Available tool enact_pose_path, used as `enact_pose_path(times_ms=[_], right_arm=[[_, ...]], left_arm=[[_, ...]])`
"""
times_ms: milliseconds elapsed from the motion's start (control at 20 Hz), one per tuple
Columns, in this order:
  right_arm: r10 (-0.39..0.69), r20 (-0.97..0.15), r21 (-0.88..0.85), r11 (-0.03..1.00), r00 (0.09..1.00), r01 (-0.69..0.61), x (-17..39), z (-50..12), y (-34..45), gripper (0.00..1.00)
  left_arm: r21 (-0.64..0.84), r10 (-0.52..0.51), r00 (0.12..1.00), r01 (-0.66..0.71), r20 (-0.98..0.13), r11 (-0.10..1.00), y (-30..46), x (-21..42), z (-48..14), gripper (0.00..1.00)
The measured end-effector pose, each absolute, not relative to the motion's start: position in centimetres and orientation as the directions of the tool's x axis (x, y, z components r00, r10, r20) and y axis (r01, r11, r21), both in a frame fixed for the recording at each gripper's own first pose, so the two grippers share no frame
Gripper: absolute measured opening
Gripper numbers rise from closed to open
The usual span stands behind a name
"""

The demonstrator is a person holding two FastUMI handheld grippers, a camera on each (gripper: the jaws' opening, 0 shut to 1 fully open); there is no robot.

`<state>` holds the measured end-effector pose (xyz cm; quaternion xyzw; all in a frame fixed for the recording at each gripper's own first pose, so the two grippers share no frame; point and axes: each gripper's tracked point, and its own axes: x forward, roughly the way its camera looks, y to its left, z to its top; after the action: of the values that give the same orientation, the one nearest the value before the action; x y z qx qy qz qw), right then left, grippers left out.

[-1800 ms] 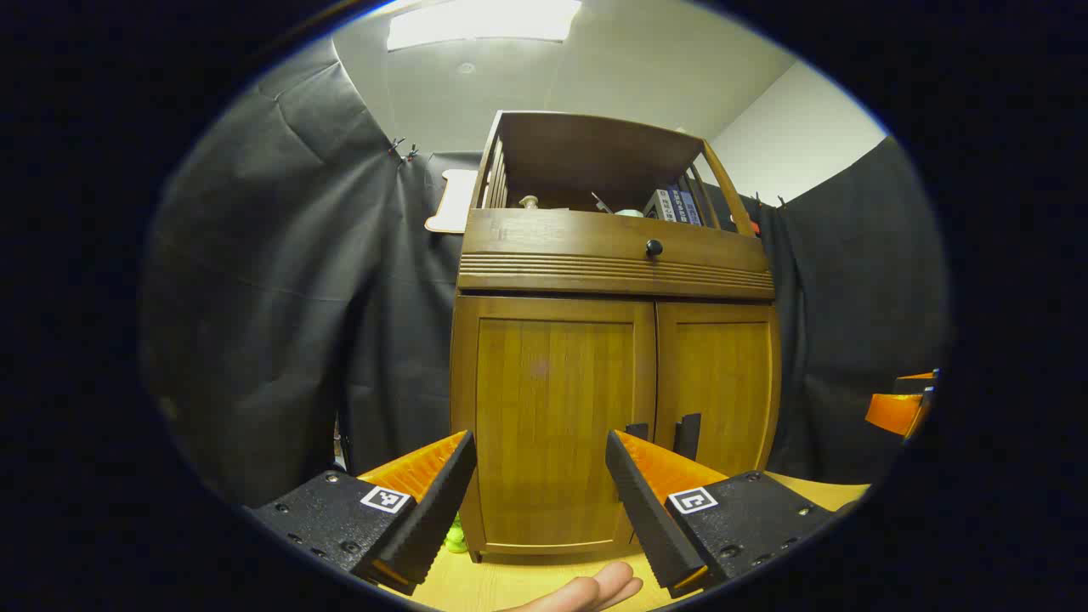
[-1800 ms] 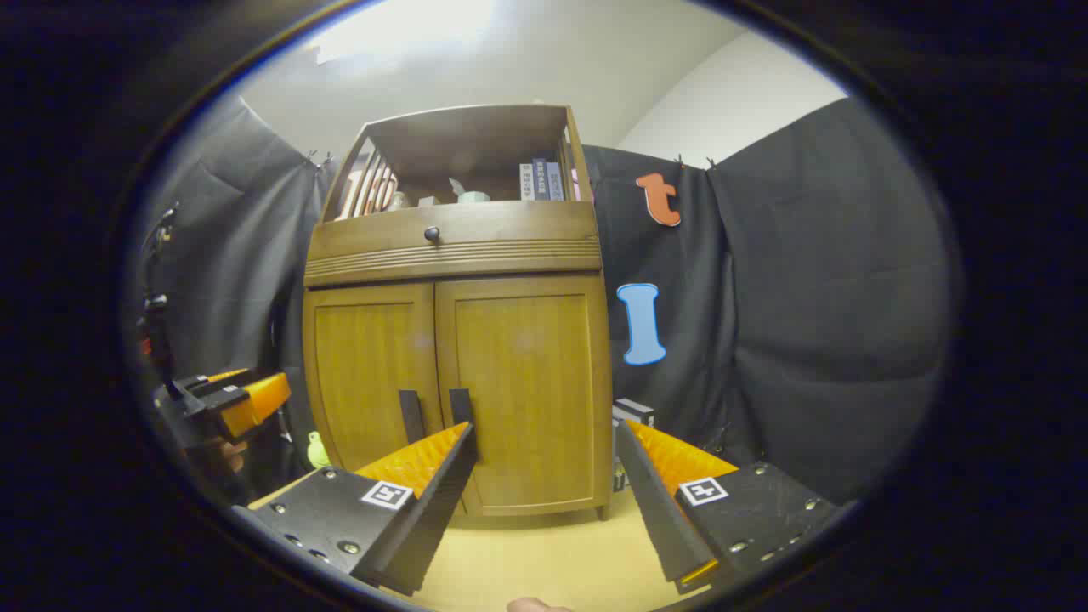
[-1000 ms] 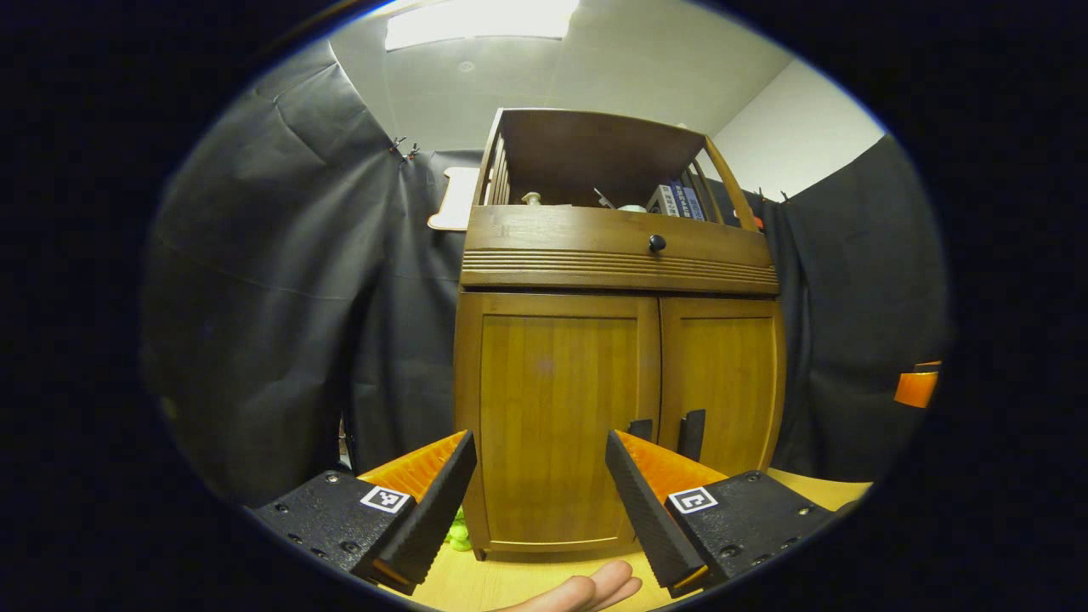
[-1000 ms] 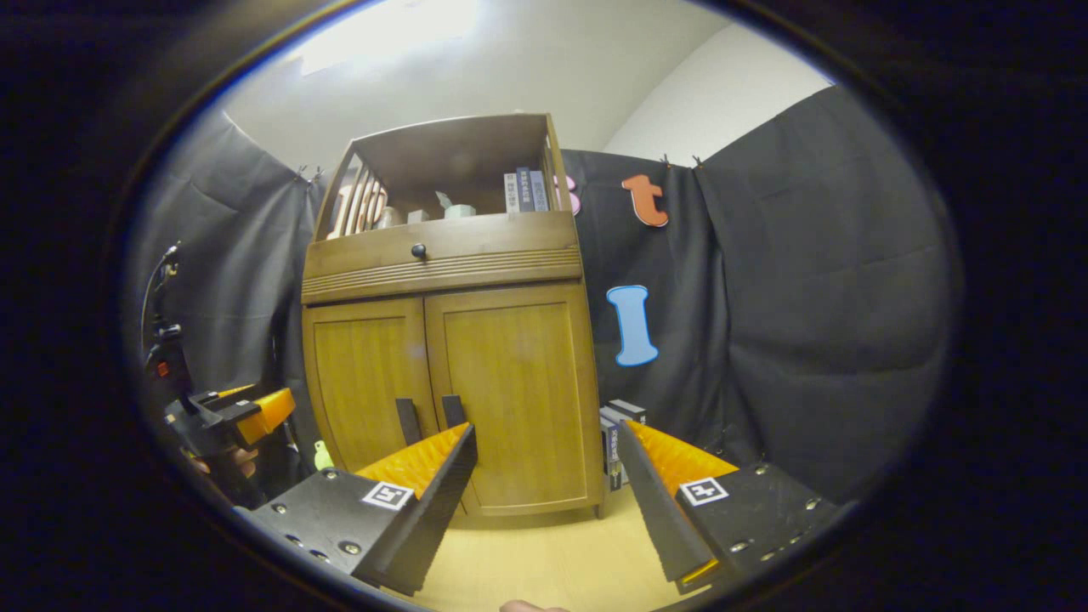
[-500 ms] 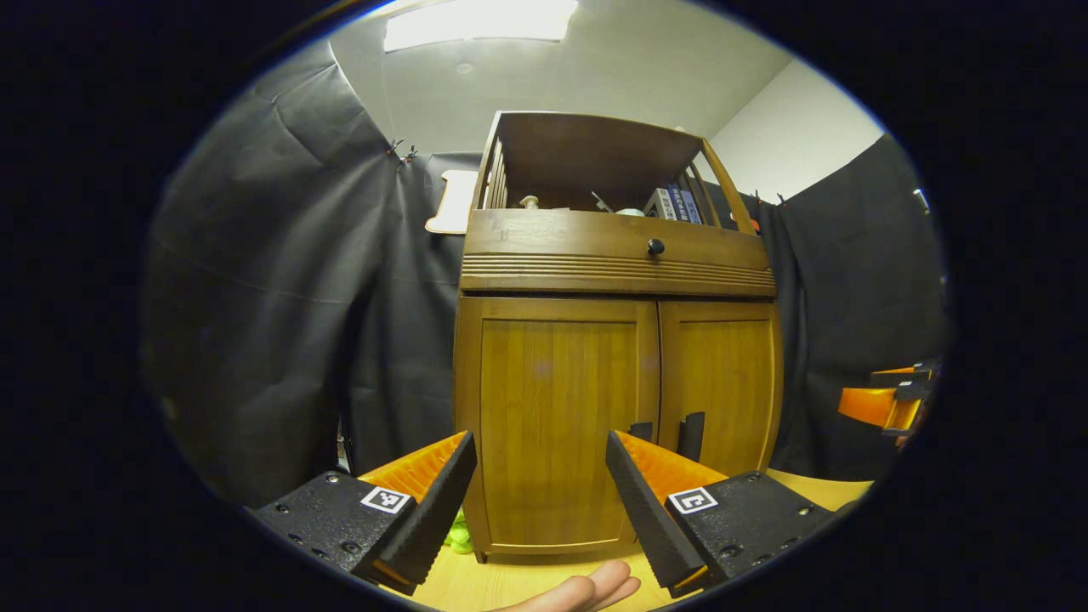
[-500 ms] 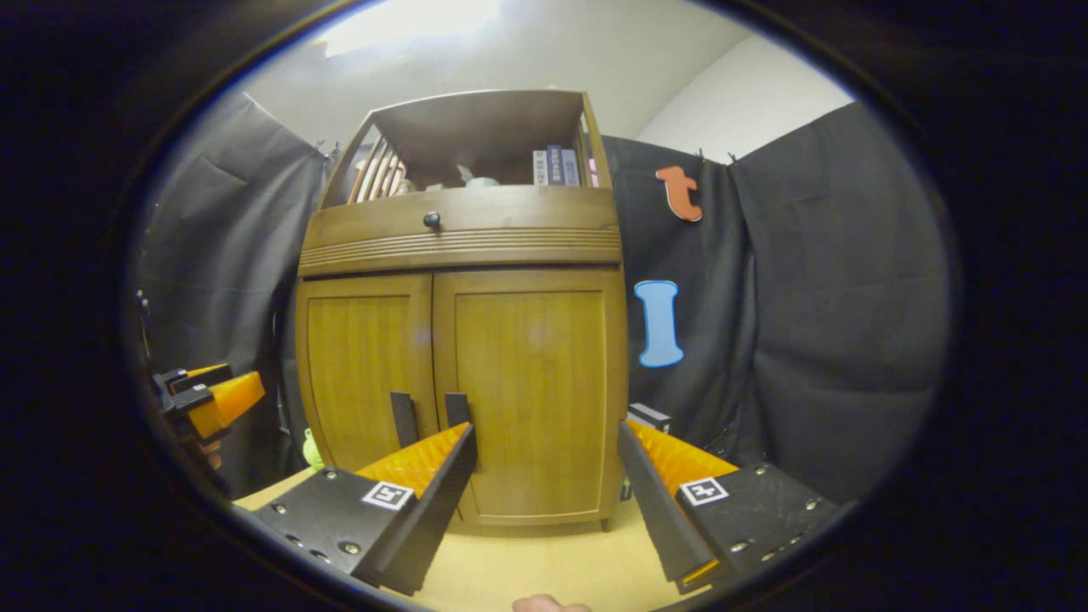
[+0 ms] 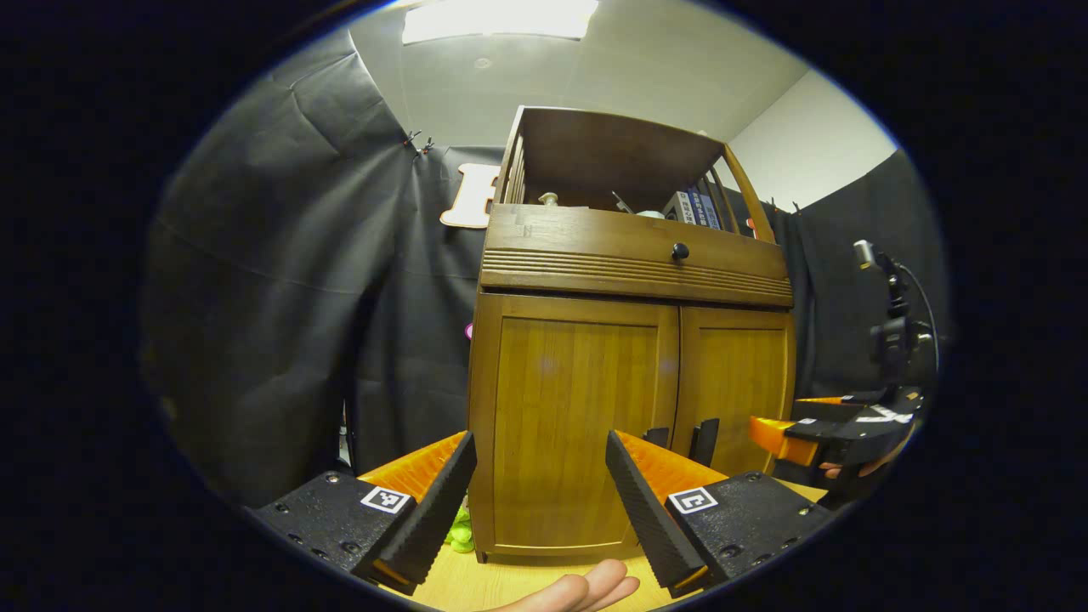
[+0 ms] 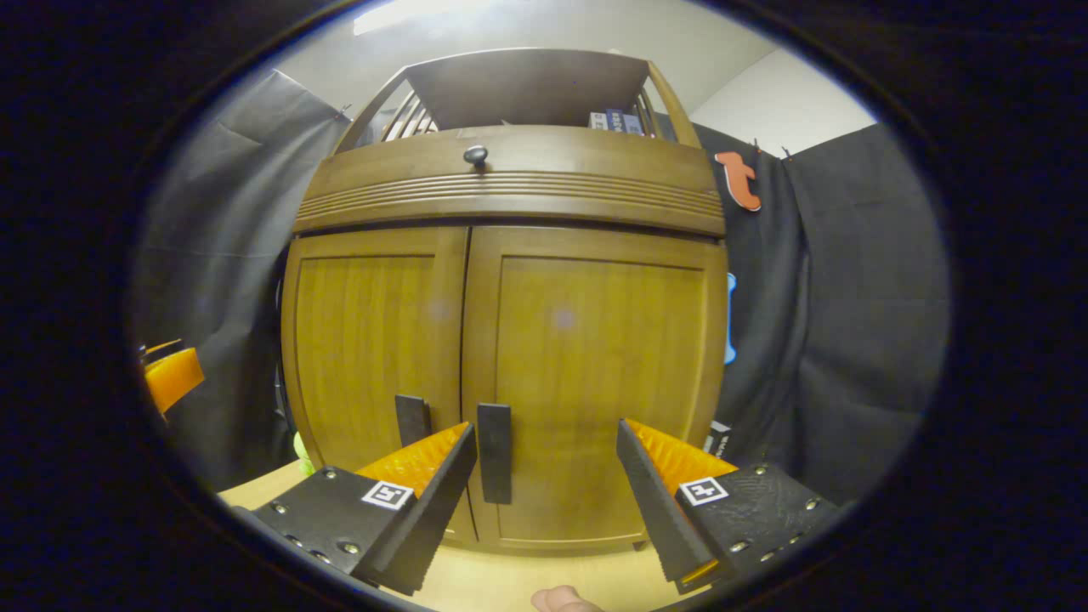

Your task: Open the right door of the double-door shoe cabinet with the right hand, and open the left door with the left hand.

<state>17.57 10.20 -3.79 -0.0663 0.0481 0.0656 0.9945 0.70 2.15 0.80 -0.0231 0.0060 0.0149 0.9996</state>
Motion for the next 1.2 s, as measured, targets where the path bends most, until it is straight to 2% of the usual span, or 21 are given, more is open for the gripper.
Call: enact_pose_path(times_ms=[250, 300, 350, 400, 500, 550, 600, 650, 700, 750, 800, 1200], right_arm=[[0.101, -0.164, -0.127, 0.984, 0.981, -0.122, 21.5, -7.4, 12.3, 0.98], [0.104, -0.165, -0.129, 0.984, 0.981, -0.126, 22.4, -7.7, 12.7, 0.97], [0.091, -0.165, -0.140, 0.984, 0.982, -0.115, 23.3, -8.1, 12.6, 0.96], [0.089, -0.177, -0.141, 0.983, 0.980, -0.115, 24.0, -8.8, 12.6, 0.96], [0.116, -0.208, -0.103, 0.985, 0.971, -0.140, 24.4, -10.5, 12.9, 0.87], [0.172, -0.211, -0.041, 0.982, 0.962, -0.184, 24.5, -10.8, 13.9, 0.68], [0.174, -0.198, -0.016, 0.983, 0.965, -0.181, 23.9, -10.3, 13.9, 0.50], [0.181, -0.206, -0.027, 0.981, 0.962, -0.190, 24.6, -11.0, 13.9, 0.31], [0.181, -0.197, -0.061, 0.979, 0.964, -0.196, 24.5, -10.9, 13.8, 0.29], [0.179, -0.199, -0.070, 0.978, 0.963, -0.196, 24.2, -10.8, 13.7, 0.30], [0.183, -0.207, -0.076, 0.976, 0.961, -0.202, 24.2, -10.7, 13.8, 0.24], [0.285, -0.229, -0.027, 0.954, 0.931, -0.298, 19.7, -10.1, 11.9, 0.23]], left_arm=[[-0.050, -0.002, 1.000, 0.001, -0.030, 0.999, 1.7, 1.1, 0.4, 0.91], [-0.051, -0.011, 0.999, 0.009, -0.035, 0.999, 1.4, 1.2, 0.2, 0.95], [-0.051, -0.017, 0.999, 0.015, -0.040, 0.999, 1.3, 1.3, 0.1, 0.91], [-0.051, -0.021, 0.999, 0.019, -0.043, 0.999, 1.3, 1.4, 0.0, 0.91], [-0.059, -0.024, 0.999, 0.021, -0.043, 0.998, 1.2, 1.6, -0.1, 0.90], [-0.061, -0.019, 0.999, 0.016, -0.047, 0.998, 1.3, 1.7, -0.2, 0.90], [-0.058, -0.017, 0.999, 0.014, -0.049, 0.998, 1.4, 1.7, -0.4, 0.95], [-0.058, -0.018, 0.999, 0.015, -0.048, 0.998, 1.3, 1.8, -0.4, 0.90], [-0.058, -0.022, 0.999, 0.019, -0.048, 0.998, 1.1, 1.9, -0.4, 0.90], [-0.057, -0.025, 0.999, 0.022, -0.046, 0.998, 1.1, 1.8, -0.4, 0.90], [-0.055, -0.027, 0.999, 0.024, -0.043, 0.998, 1.0, 1.8, -0.4, 0.90], [-0.043, -0.023, 0.999, 0.022, -0.039, 0.999, 1.0, 1.6, -0.4, 0.90]])
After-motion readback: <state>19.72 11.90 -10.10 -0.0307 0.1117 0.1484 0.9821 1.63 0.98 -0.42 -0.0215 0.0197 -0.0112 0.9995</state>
